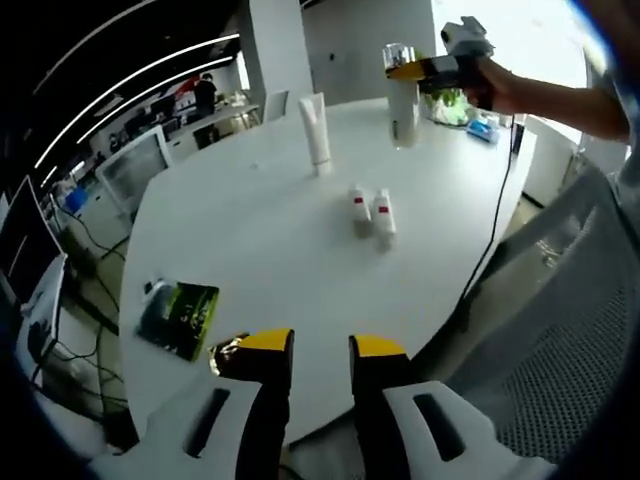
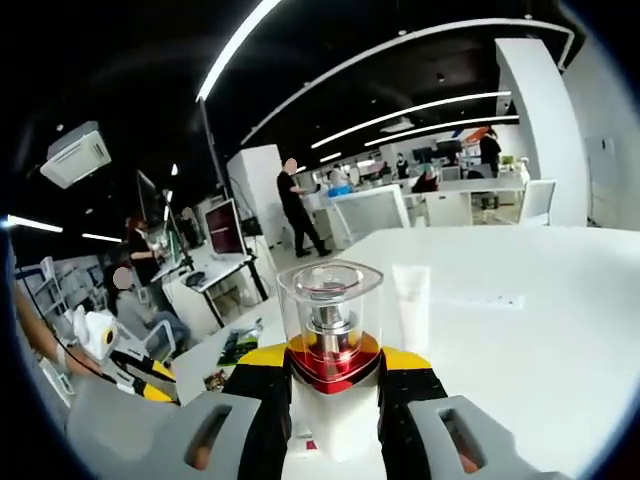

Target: Arrange the skincare products in the storage area until every visible bottle or jar stands upright without overlapping.

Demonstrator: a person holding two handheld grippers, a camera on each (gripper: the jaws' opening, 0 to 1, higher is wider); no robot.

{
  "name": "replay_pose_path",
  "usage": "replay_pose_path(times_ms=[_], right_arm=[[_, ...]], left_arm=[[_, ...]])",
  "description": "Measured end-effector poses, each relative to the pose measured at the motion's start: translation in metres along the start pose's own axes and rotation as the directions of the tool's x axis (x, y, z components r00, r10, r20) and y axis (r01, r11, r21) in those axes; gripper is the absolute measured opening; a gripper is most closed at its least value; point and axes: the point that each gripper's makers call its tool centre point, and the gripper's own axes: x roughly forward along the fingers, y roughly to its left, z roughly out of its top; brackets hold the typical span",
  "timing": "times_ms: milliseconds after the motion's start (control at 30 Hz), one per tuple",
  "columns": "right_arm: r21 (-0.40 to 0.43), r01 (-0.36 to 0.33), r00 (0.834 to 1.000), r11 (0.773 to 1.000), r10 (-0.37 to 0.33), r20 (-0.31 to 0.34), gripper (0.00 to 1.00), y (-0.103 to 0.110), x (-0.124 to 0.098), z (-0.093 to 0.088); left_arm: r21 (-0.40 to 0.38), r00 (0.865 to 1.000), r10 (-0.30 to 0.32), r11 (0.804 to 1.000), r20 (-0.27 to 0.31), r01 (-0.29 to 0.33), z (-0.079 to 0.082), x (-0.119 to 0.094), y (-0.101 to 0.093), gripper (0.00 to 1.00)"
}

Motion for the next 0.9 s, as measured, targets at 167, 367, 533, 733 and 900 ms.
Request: replay_pose_path(times_ms=[167,367,533,733,900], right_arm=[[-0.013,0.023,1.000,1.000,-0.023,0.012,0.26,-0.015,0.009,0.001],[-0.042,0.061,0.998,0.997,-0.060,0.009,0.26,-0.041,0.024,-0.005],[-0.073,0.092,0.996,0.993,-0.093,-0.012,0.26,-0.066,0.040,-0.010],[-0.113,0.101,0.994,0.988,-0.104,-0.026,0.26,-0.086,0.055,-0.010],[-0.155,0.092,0.994,0.984,-0.099,-0.038,0.26,-0.099,0.070,-0.014]], left_arm=[[0.007,1.000,-0.009,1.000,-0.025,0.009,-0.005,0.001,0.000,0.18],[0.018,0.998,-0.010,1.000,-0.059,0.011,-0.012,0.002,0.001,0.17],[0.023,0.997,-0.007,1.000,-0.074,0.009,-0.014,0.003,0.002,0.17],[0.045,0.997,0.010,0.999,-0.080,-0.007,-0.014,0.002,0.005,0.16],[0.050,0.996,0.015,0.999,-0.085,-0.011,-0.015,0.002,0.006,0.16]])
